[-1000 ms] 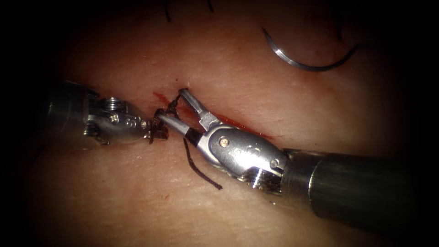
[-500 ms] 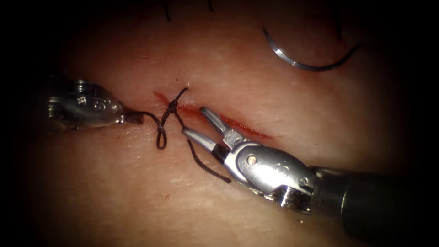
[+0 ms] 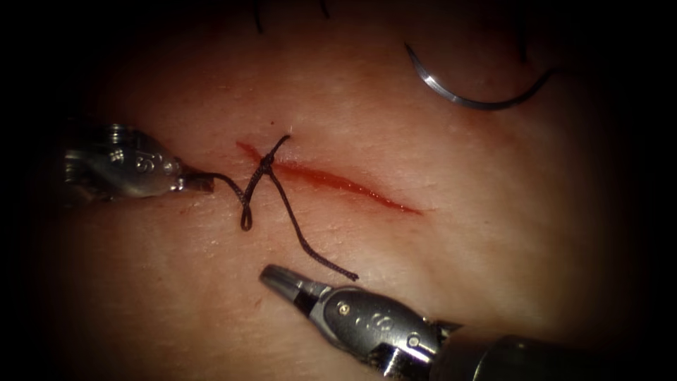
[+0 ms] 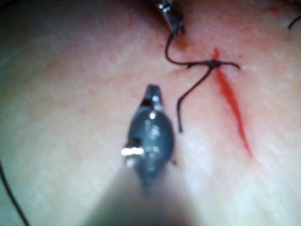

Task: Wound Closure
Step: Wrap the thread around the right gripper counter-clockwise using the left gripper

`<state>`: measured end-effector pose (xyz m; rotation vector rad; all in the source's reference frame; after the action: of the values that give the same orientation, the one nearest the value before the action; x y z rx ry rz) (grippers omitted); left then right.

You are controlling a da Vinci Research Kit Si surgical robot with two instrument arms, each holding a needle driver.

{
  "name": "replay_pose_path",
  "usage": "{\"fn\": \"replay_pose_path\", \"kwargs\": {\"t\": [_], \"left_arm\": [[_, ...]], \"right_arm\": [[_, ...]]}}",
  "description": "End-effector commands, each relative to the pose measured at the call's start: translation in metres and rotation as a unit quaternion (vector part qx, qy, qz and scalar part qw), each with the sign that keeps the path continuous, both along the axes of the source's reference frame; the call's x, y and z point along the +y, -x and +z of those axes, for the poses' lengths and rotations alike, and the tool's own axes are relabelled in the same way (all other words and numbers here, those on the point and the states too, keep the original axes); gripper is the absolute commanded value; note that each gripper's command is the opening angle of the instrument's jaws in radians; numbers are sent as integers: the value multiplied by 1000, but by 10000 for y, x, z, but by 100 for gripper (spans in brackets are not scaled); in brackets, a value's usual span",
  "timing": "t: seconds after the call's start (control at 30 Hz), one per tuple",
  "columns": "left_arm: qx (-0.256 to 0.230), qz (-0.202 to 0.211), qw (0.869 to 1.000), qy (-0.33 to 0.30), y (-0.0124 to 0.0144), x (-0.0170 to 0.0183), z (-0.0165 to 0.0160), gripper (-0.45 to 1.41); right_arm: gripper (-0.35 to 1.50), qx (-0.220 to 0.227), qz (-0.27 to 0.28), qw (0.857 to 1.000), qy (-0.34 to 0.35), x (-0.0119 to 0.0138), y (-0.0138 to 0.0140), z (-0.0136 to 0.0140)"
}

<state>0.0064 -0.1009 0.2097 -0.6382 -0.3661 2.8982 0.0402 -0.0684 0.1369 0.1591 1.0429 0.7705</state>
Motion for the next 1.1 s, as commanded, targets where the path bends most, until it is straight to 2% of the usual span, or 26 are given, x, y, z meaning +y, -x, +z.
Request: {"fn": "replay_pose_path", "kwargs": {"t": [0.03,0.17,0.2,0.43,0.53,0.63,0.77,0.97,1.1], "left_arm": [[-1,1,1000,-1,5,-8,5,-45],[0,0,1000,0,7,-11,5,-45],[1,-1,1000,1,8,-12,6,-45],[-3,-2,1000,0,13,-23,12,-45],[-3,-3,1000,1,13,-27,14,-45],[-5,-3,1000,0,14,-31,15,-45],[-7,-3,1000,-2,16,-34,17,-45],[-7,-4,1000,-2,19,-33,17,-45],[-6,-5,1000,-3,20,-31,16,-45]], "right_arm": [[-35,-10,-6,1000,-3,-2,-4,18],[-35,-26,3,1000,-9,22,6,30],[-35,-34,7,999,-6,40,10,31],[-35,-30,27,998,42,108,19,25],[-35,-23,28,998,46,117,17,20],[-35,-16,24,998,53,131,4,15],[-35,-15,25,998,57,145,-6,19],[-35,-13,24,998,58,147,-18,25],[-35,-11,23,998,59,149,-15,27]]}}
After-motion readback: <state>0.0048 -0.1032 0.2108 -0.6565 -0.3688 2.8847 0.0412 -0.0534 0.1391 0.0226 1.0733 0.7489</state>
